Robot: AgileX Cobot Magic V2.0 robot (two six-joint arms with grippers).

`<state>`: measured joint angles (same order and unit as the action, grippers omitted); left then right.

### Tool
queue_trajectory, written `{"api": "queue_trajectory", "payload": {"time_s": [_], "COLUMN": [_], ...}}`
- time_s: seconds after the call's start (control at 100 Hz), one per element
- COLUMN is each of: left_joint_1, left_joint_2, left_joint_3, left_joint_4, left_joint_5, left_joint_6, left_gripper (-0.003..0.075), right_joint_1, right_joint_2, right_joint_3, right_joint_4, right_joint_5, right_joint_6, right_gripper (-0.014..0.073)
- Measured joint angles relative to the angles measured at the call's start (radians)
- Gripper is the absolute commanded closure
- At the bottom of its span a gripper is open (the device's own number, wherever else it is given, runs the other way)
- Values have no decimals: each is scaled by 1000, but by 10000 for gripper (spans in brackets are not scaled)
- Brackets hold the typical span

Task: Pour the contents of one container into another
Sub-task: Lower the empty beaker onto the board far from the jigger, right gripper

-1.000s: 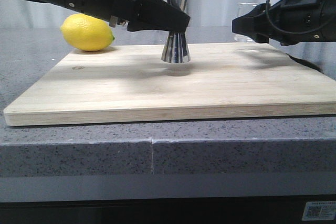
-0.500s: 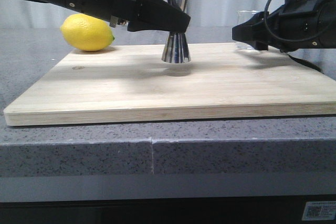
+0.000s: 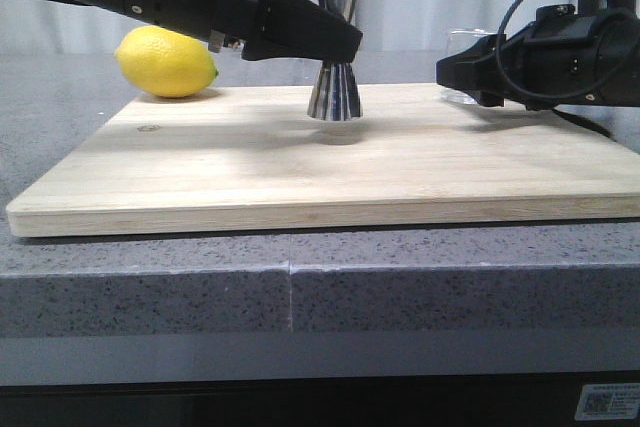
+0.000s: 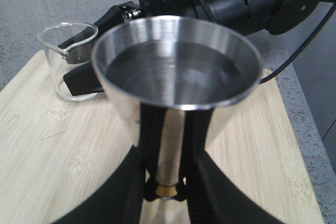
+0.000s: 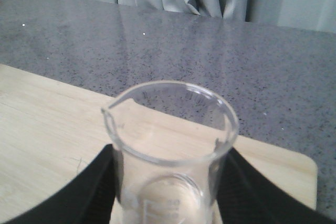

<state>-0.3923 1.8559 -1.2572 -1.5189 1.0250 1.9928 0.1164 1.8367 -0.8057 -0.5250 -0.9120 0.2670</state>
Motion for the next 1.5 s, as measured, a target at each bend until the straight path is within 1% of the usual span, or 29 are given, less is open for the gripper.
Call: {"api": "queue_trajectory", "payload": {"time_s": [0.43, 1.0, 1.08, 1.14, 1.23, 1.5], "left_joint_1": [0, 0, 0, 0, 0, 0], "left_joint_2": [0, 0, 0, 0, 0, 0], "left_joint_3": [0, 0, 0, 0, 0, 0], "left_joint_4": [0, 0, 0, 0, 0, 2], "left_joint_5": [0, 0, 0, 0, 0, 0], "left_joint_6": [0, -2, -2, -2, -2, -2], "left_gripper": [627, 627, 627, 627, 627, 627], "right_joint_1": [0, 0, 0, 0, 0, 0], "right_joint_2": [8, 8, 8, 8, 8, 8], "right_joint_3": [-1, -1, -1, -2, -3, -3], "right_joint_4": [2, 2, 2, 2, 2, 2], "right_joint_5": [-11, -9, -7, -5, -1, 3], "right_joint_6": [-58, -65, -65, -65, -67, -69], "right_gripper": [399, 394, 367, 321, 286, 280]}}
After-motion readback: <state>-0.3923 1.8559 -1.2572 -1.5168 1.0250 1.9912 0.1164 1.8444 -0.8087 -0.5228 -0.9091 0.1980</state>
